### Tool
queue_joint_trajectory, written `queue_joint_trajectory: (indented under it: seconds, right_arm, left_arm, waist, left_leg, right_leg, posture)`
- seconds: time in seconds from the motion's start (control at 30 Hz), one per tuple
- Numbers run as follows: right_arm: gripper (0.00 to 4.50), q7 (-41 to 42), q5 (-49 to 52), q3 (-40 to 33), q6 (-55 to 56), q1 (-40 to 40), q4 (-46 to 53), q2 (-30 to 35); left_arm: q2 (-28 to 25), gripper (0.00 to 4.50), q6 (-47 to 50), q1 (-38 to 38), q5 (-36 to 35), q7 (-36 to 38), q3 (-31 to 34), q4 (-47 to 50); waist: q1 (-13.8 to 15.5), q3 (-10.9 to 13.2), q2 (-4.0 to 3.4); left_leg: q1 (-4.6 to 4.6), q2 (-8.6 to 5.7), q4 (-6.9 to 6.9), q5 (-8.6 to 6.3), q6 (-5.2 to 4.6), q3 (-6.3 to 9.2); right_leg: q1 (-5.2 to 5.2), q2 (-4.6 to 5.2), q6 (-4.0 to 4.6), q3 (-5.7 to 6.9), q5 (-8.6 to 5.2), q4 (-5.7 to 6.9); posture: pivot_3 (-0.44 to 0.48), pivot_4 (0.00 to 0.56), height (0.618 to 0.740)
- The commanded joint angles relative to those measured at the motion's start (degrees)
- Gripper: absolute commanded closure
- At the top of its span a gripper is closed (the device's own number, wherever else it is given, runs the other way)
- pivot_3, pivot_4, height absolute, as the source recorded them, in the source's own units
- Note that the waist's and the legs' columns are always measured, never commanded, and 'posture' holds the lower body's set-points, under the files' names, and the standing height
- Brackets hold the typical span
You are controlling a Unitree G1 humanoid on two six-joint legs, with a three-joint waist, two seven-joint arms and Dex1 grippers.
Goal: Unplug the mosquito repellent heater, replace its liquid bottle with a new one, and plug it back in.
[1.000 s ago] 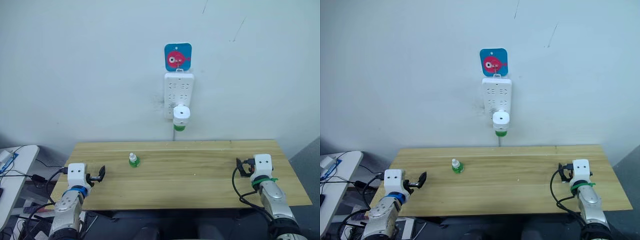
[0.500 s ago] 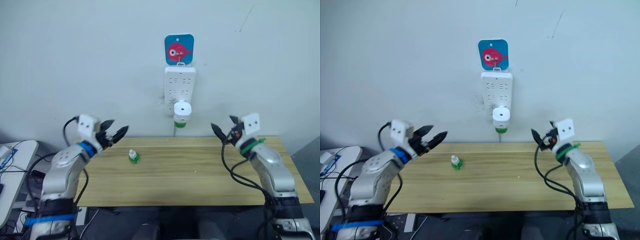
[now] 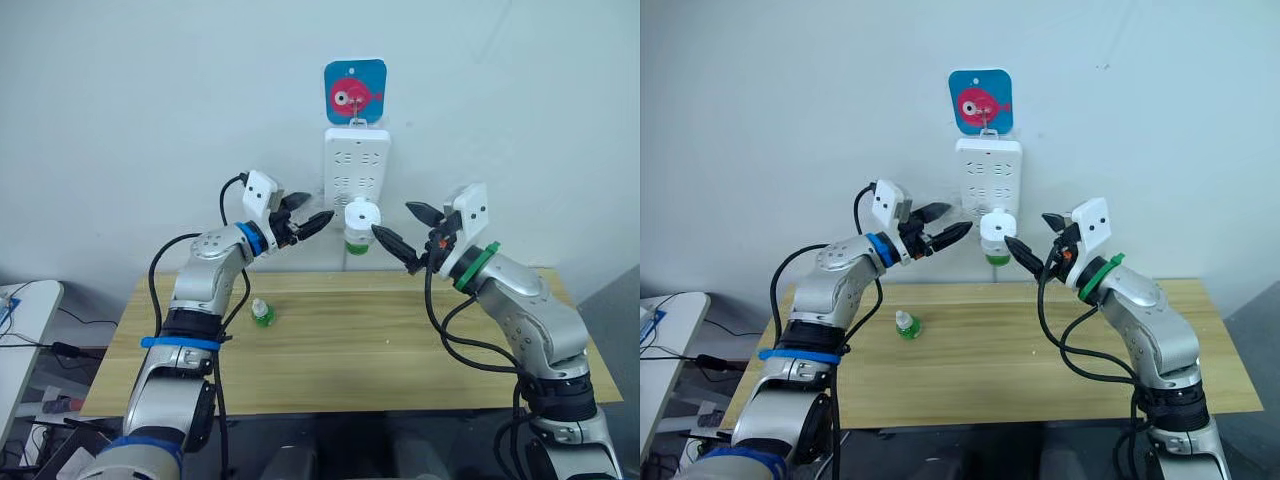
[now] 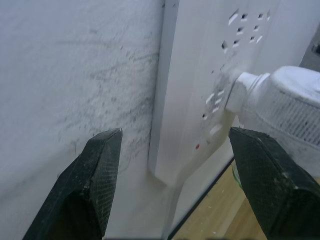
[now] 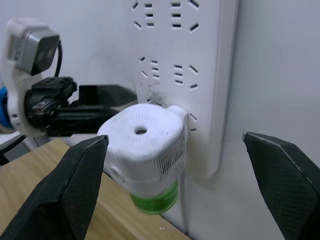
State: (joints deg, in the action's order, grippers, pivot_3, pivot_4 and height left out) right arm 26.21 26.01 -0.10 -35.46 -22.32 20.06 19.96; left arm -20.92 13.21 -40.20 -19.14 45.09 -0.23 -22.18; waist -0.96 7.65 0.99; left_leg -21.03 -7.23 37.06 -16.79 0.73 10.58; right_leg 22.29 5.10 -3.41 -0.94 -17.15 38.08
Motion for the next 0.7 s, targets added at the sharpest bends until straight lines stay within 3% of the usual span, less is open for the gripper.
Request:
queue_joint_trajectory:
  seconds: [0.03, 0.27, 0.7]
  right_arm:
    - [0.0, -0.3, 0.2, -1.0, 0.8, 4.0, 4.0, 0.5]
    - [0.0, -2.2, -1.8, -0.4, 2.5, 7.5, 4.9, -0.3]
    - [0.0, -4.7, -4.5, 0.0, 3.9, 8.7, 5.3, -0.7]
  left_arm:
    - [2.2, 0.92, -5.5, -6.3, 2.9, 2.0, -1.3, -7.6]
    - [5.4, 0.92, -14.0, -14.4, 7.1, 4.1, -1.8, -21.4]
    - [8.2, 0.92, -18.9, -20.7, 7.0, 12.1, -0.8, -29.1]
  waist:
    - [-0.4, 0.0, 0.06]
    - [1.3, 0.4, 0.03]
    - [0.9, 0.4, 0.06]
  left_leg:
    - [0.0, 0.0, 0.02, 0.0, 0.0, 0.02]
    - [-0.14, -0.18, 0.4, 0.34, -0.13, 0.19]
    - [-0.93, -0.27, 1.02, 0.5, -0.19, 0.3]
  right_leg:
    - [-0.01, 0.0, 0.0, 0.03, 0.0, 0.01]
    - [-0.05, 0.02, -0.24, 0.12, 0.52, -0.02]
    - [0.25, 0.05, -0.33, 0.24, 0.79, 0.01]
  posture:
    - [-0.048, 0.153, 0.74]
    - [-0.083, 0.151, 0.74]
    - [-0.122, 0.134, 0.74]
